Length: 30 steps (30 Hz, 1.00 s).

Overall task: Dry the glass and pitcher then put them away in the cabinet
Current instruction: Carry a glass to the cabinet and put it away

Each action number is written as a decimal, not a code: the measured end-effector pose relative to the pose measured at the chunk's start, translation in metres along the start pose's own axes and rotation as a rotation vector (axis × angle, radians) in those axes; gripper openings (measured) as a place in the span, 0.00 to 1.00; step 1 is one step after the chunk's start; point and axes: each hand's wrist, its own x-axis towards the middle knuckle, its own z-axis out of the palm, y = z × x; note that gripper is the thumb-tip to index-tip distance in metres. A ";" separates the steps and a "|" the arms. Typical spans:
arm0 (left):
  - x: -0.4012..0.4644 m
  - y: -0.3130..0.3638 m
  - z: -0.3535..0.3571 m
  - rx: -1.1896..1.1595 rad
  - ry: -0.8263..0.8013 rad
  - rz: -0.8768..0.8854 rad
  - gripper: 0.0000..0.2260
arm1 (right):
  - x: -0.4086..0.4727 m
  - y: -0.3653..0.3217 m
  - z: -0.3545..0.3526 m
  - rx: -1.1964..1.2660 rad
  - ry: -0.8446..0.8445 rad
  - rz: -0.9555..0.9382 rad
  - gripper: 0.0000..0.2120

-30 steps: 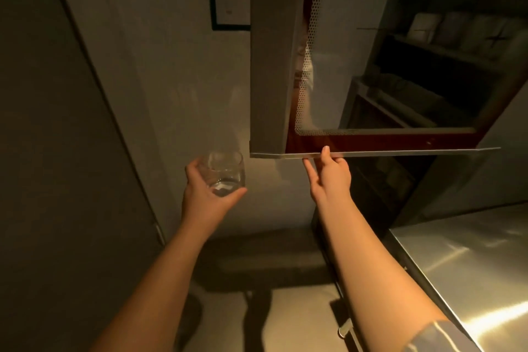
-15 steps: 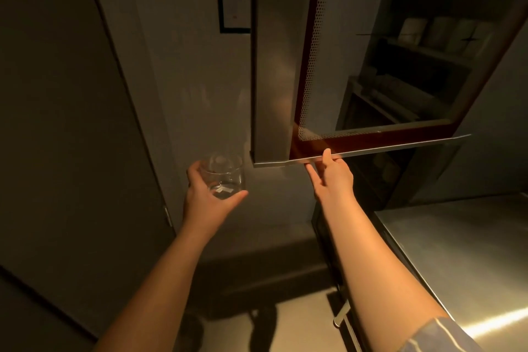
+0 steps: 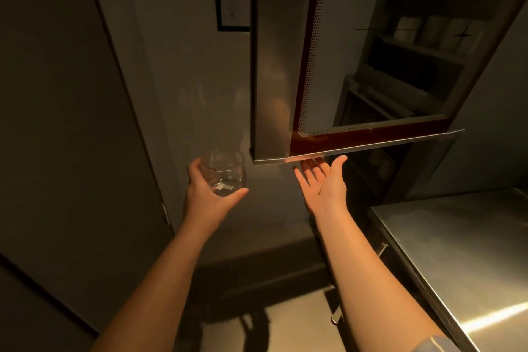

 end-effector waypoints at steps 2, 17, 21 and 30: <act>-0.001 -0.004 -0.004 -0.012 0.005 -0.002 0.47 | -0.002 0.011 -0.002 0.030 -0.069 0.045 0.37; -0.008 -0.038 -0.059 -0.065 0.154 -0.041 0.45 | -0.013 0.126 0.052 -0.517 -0.656 0.079 0.24; 0.007 -0.037 -0.068 -0.068 0.154 -0.033 0.44 | 0.001 0.135 0.074 -0.632 -0.776 -0.016 0.29; 0.083 -0.064 -0.057 -0.037 0.146 -0.029 0.45 | 0.069 0.150 0.112 -0.750 -0.776 -0.119 0.27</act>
